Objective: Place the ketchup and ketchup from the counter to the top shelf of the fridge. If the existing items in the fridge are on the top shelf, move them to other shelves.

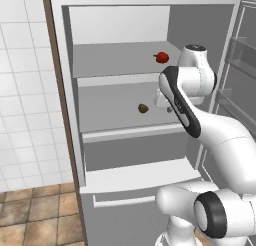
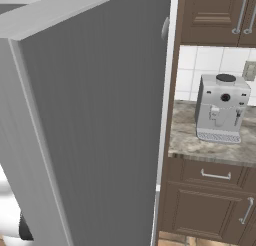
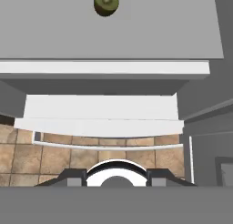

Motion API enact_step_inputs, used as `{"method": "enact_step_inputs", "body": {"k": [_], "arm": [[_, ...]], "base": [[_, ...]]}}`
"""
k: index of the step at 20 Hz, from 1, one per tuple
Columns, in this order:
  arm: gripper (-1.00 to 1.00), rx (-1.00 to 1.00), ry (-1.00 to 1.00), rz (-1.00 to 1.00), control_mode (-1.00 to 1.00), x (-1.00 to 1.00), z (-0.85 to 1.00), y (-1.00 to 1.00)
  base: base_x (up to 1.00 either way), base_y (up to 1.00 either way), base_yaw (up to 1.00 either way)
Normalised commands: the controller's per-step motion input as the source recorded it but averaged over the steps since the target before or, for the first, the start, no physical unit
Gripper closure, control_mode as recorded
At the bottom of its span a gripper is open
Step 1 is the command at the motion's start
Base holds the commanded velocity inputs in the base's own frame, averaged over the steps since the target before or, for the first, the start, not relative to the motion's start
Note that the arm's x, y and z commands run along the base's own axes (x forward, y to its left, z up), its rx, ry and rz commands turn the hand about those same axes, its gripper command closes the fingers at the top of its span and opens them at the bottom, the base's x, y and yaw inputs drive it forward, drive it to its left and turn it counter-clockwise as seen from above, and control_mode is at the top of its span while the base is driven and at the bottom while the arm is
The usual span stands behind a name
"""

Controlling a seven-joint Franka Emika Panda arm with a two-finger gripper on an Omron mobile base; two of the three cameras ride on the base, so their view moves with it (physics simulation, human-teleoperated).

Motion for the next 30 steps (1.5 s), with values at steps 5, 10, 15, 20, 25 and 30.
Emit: {"method": "enact_step_inputs", "body": {"k": [5, 10, 15, 20, 25, 30], "arm": [[-1.0, 0.0, -0.01, 0.0, -1.0, 0.0, -0.01, 0.0], [-1.0, 0.0, -0.1, 0.0, -1.0, -0.21, 0.08, 0.0], [-1.0, 0.0, -0.44, 0.0, -1.0, -0.51, 0.69, 0.0], [-1.0, 0.0, -0.45, -0.01, -1.0, -0.3, 0.97, 0.0], [-1.0, 0.0, -0.25, -0.05, -1.0, 0.03, 0.91, 0.0], [-1.0, 0.0, -0.14, -0.06, -1.0, 0.41, 0.55, -0.12]], "base": [[0.0, 0.0, 0.0], [0.0, 0.0, 0.0], [0.0, 0.0, 0.0], [0.0, 0.0, 0.0], [0.0, 0.0, 0.0], [0.0, 0.0, 0.0]]}}
